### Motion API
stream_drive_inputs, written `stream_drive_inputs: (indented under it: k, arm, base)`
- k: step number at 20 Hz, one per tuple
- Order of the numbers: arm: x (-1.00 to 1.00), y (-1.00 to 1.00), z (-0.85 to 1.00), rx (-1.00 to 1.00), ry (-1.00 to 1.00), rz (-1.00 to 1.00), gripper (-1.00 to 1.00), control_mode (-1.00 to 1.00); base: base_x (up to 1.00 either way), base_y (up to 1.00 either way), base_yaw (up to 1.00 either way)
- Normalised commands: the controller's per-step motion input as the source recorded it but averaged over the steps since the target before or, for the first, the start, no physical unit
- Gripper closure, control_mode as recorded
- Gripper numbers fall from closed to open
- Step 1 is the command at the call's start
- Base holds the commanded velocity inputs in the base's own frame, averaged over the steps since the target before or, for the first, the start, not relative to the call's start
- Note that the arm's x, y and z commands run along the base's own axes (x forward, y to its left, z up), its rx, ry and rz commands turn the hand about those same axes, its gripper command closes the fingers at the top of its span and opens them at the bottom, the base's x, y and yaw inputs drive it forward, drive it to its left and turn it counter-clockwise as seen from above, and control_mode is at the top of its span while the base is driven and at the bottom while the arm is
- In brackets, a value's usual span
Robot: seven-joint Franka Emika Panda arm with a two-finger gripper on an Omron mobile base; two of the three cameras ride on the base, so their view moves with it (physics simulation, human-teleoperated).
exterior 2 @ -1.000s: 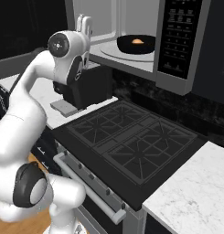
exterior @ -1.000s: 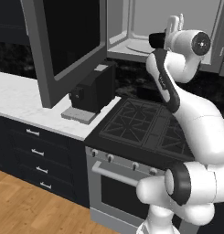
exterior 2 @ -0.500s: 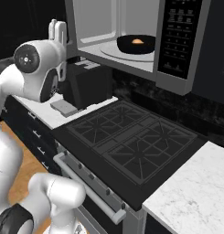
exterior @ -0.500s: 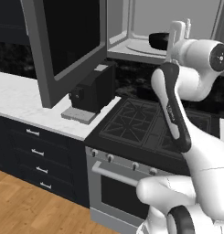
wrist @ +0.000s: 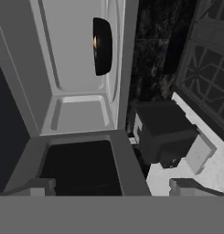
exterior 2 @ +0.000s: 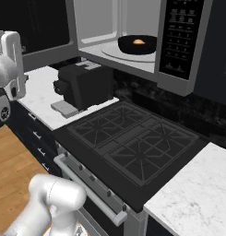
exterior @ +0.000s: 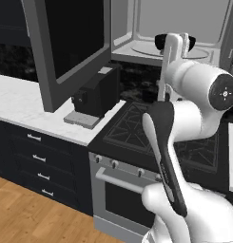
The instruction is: Pick the squash from the sink and place it in the bowl. Then pick the bowl and place it in the microwave. Then close the microwave door and press the start button.
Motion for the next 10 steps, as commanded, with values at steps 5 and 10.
stream_drive_inputs:
  k: [5, 10]
  arm:
    - [-1.0, 0.84, -0.01, 0.0, -0.02, -0.12, -1.0, -1.0]
    - [-0.8, 0.91, -0.2, 0.0, -0.01, -0.14, -1.0, -1.0]
  base:
    - [0.0, 0.0, 0.0]
    - [0.0, 0.0, 0.0]
